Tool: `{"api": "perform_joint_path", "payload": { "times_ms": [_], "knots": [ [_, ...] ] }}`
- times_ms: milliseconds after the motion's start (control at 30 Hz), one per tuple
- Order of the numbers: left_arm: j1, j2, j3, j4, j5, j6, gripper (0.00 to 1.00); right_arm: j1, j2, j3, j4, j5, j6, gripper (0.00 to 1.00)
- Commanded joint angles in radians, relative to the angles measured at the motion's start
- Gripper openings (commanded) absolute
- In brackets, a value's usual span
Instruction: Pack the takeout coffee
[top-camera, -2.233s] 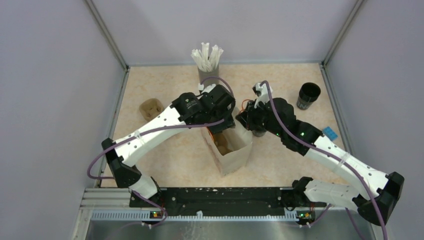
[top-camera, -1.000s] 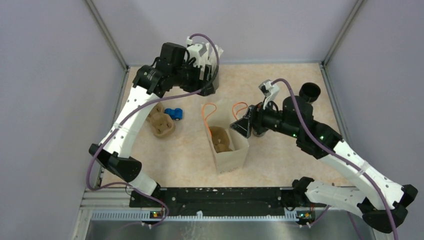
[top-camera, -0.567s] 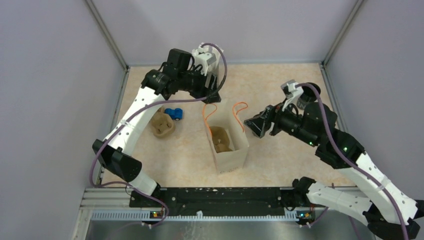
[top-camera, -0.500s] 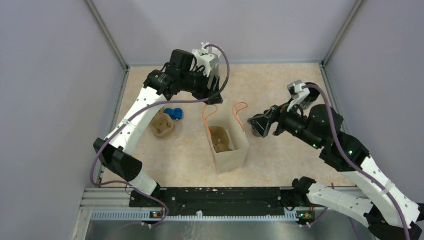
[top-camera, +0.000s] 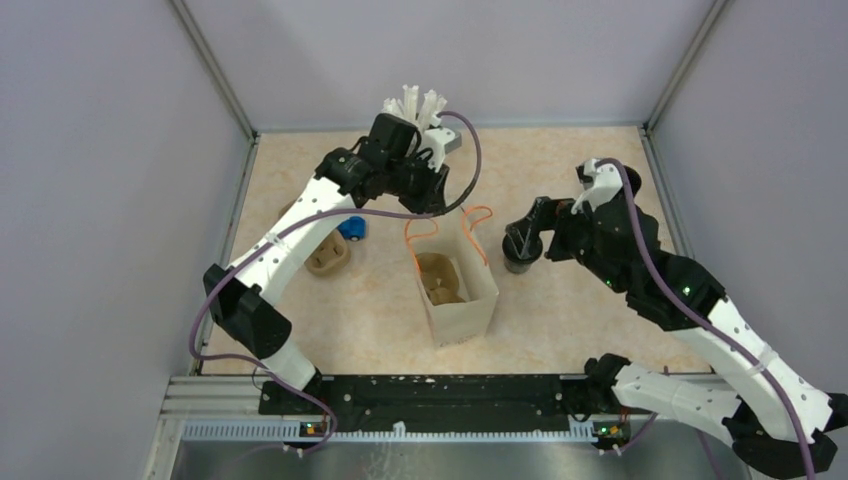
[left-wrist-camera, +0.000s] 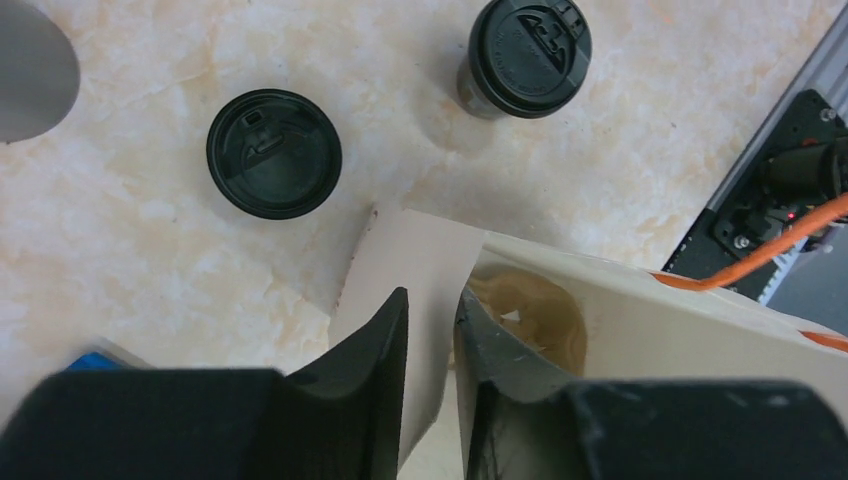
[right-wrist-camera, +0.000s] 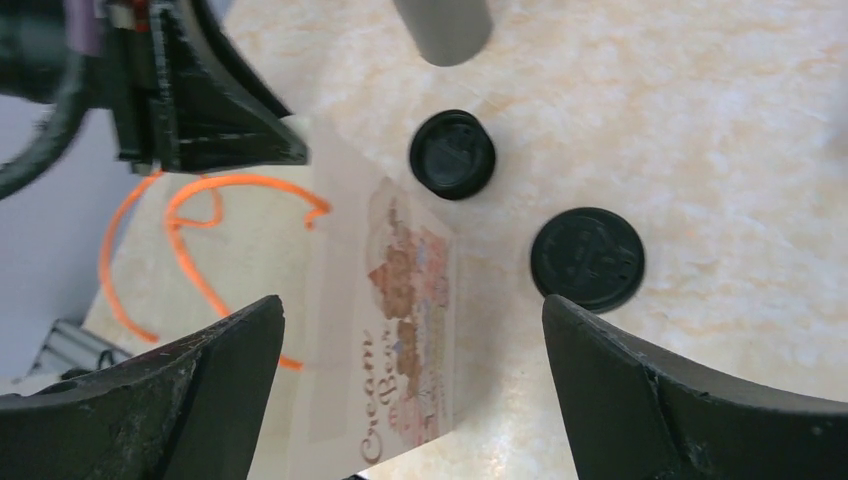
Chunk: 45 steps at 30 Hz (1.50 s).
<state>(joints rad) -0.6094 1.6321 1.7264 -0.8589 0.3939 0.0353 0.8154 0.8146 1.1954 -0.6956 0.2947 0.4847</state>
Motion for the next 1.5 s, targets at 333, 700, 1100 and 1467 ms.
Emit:
{"api": "perform_joint_path", "payload": {
  "times_ms": [333, 700, 1100, 1467],
  "knots": [
    [0.019, -0.095, 0.04, -0.223, -0.179, -0.224, 0.0, -0.249, 0.228, -0.045, -0.028, -0.137, -0.046, 0.95],
    [0.119, -0.178, -0.02, -0.201, -0.155, -0.392, 0.0, -0.335, 0.469, -0.048, 0.046, -0.157, -0.193, 0.78],
    [0.13, -0.194, -0.032, -0.197, -0.148, -0.372, 0.02, -0.338, 0.615, 0.004, 0.033, -0.125, -0.259, 0.92],
    [0.133, -0.205, -0.037, -0.194, -0.162, -0.388, 0.03, -0.338, 0.628, -0.046, 0.064, -0.139, -0.276, 0.89]
  ]
}}
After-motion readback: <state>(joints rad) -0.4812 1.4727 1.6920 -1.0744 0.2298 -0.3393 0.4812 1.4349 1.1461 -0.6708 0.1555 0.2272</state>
